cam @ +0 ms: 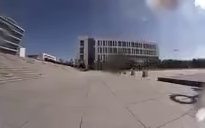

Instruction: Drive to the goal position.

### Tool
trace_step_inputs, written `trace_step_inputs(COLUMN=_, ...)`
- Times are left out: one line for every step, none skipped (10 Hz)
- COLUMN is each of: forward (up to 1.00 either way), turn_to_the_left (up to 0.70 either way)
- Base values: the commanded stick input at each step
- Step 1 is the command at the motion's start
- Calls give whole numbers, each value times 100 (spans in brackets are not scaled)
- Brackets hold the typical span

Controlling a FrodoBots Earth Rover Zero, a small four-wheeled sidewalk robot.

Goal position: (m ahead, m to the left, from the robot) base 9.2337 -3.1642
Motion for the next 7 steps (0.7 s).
trace_step_inputs(forward=70, turn_to_the_left=0)
trace_step_inputs(forward=70, turn_to_the_left=0)
trace_step_inputs(forward=70, turn_to_the_left=0)
trace_step_inputs(forward=70, turn_to_the_left=0)
trace_step_inputs(forward=70, turn_to_the_left=0)
trace_step_inputs(forward=70, turn_to_the_left=0)
trace_step_inputs(forward=70, turn_to_the_left=0)
